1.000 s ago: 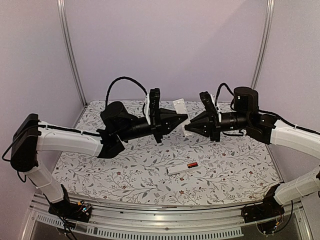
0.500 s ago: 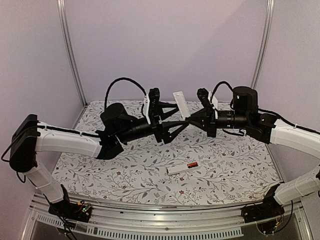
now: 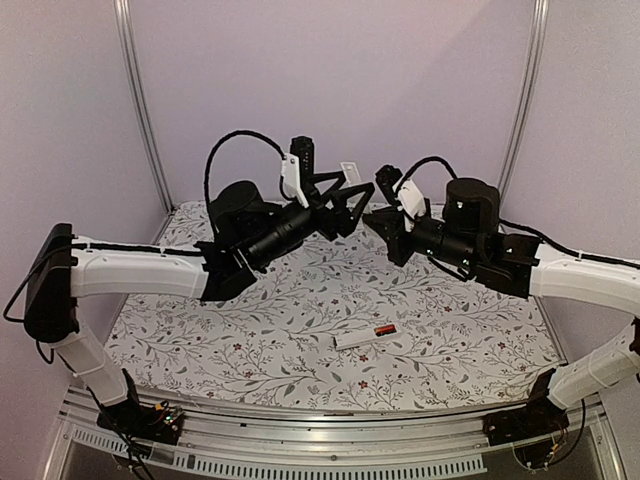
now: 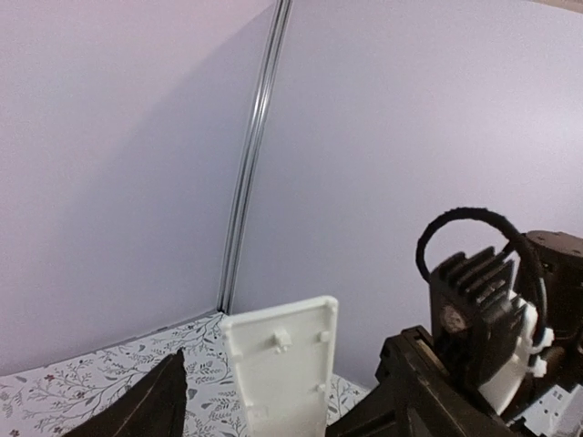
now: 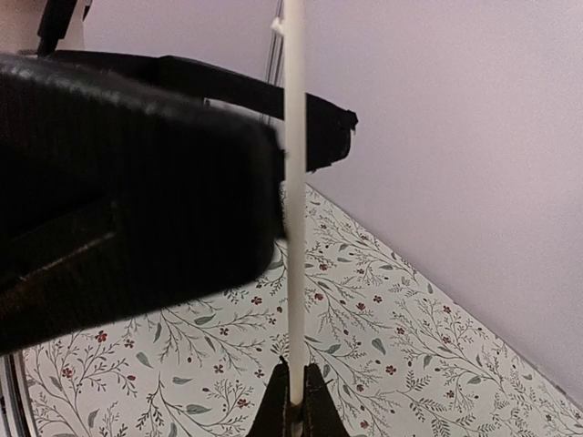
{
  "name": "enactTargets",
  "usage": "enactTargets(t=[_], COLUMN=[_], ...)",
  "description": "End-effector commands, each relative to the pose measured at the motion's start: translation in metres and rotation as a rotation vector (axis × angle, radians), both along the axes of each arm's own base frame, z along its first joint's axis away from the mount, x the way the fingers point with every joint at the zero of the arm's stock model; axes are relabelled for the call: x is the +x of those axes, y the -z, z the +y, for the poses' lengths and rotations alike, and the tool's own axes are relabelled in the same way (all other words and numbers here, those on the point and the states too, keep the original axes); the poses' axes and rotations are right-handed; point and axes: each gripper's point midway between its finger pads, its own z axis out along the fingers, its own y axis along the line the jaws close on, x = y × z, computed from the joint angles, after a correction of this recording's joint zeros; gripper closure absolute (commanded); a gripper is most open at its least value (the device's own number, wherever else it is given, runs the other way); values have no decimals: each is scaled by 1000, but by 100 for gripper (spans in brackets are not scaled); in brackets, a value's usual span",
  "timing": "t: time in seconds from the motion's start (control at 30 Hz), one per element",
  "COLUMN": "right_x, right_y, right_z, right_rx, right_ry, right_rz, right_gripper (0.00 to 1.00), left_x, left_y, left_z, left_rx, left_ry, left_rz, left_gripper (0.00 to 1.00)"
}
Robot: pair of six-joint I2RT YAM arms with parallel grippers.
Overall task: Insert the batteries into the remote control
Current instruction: Pass from the right arm to the left
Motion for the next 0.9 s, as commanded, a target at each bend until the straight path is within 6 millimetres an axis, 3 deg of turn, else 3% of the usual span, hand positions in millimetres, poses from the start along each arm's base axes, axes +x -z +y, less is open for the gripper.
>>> enactTargets(t=[0.0, 0.17, 0.3, 0.4, 0.67, 0.73, 0.87], right_x=[9, 8, 7, 5, 4, 2, -14], right_y=[-11, -7, -7, -6, -1, -2, -9], right_z=[-1, 4, 7, 9, 6, 5, -2], right_rx=[33, 28, 20, 13, -26, -42, -78], right_ry=[78, 75, 72, 65, 69, 58, -8], right_rz=[-19, -12, -19, -22, -20, -23, -43], right_gripper=[100, 100, 100, 100, 98, 80, 26], left_x=[16, 20, 25, 27, 18, 11, -20], left_y=[12, 20, 21, 21, 16, 12, -1], left_z=[-4, -8, -9, -8, -8, -5, 2], left_rx=[12, 25, 26, 19, 17, 17, 38], left_ry=[-58, -55, -58, -55, -14, 6, 106], left_rz=[74, 111, 126, 135, 90, 44, -116], left_gripper=[26, 41, 44, 58, 76, 78, 80])
